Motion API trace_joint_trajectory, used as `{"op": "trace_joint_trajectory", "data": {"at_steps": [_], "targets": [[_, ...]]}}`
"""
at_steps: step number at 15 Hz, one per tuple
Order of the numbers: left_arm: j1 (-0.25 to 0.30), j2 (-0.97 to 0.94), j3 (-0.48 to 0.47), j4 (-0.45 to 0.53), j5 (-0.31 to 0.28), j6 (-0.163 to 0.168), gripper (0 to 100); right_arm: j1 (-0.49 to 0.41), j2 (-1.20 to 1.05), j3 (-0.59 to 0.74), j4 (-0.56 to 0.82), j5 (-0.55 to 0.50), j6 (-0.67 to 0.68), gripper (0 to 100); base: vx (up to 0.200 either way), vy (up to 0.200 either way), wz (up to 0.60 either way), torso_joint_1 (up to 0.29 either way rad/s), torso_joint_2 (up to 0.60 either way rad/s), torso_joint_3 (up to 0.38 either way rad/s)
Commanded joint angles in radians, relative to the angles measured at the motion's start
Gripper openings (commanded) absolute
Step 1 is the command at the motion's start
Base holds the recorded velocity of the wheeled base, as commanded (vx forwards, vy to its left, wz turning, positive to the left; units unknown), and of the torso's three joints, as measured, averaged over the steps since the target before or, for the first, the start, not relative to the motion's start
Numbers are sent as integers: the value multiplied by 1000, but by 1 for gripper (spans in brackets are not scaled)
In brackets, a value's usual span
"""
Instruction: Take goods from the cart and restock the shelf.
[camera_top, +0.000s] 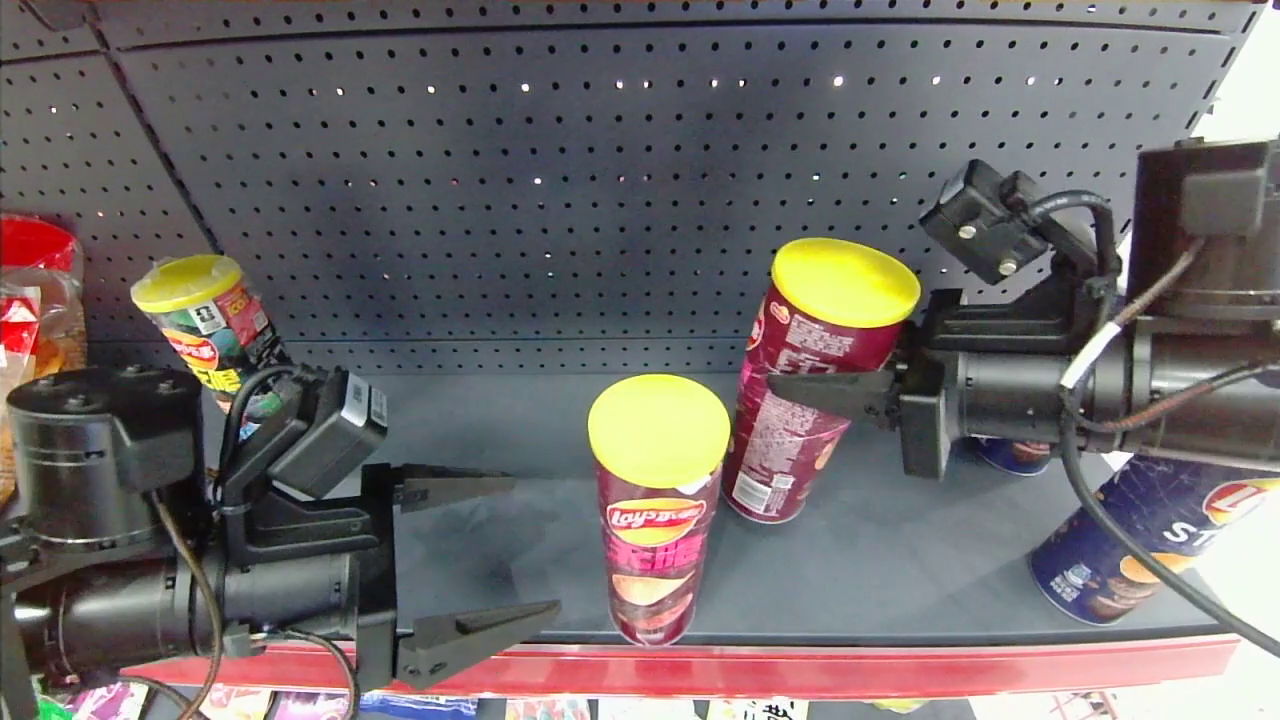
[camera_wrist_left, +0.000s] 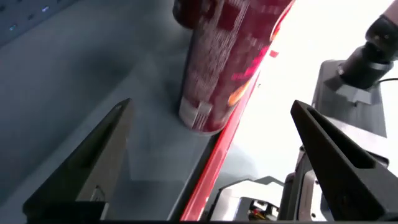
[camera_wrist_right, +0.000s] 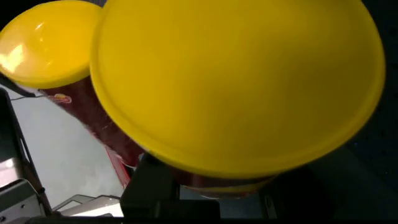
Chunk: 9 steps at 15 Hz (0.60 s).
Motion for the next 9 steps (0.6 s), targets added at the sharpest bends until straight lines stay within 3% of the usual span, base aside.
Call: {"op": "trace_joint_trajectory", "data": {"at_steps": [1,6,8,9], "targets": [[17,-50,38,-2,7,-1,100,8,70,-51,0,1,-1,0,0,0,0,0,0,0],[43,-83,77,-1,7,-8,100,12,175,-134,1,2,-1,0,0,0,0,0,0,0],[45,-113,74,-1,9,-74,100,9,201,-145,1,2,-1,0,0,0,0,0,0,0],[45,-119,75,-1,15,-80,100,9,208,-152,1,4,-1,0,0,0,0,0,0,0]]}}
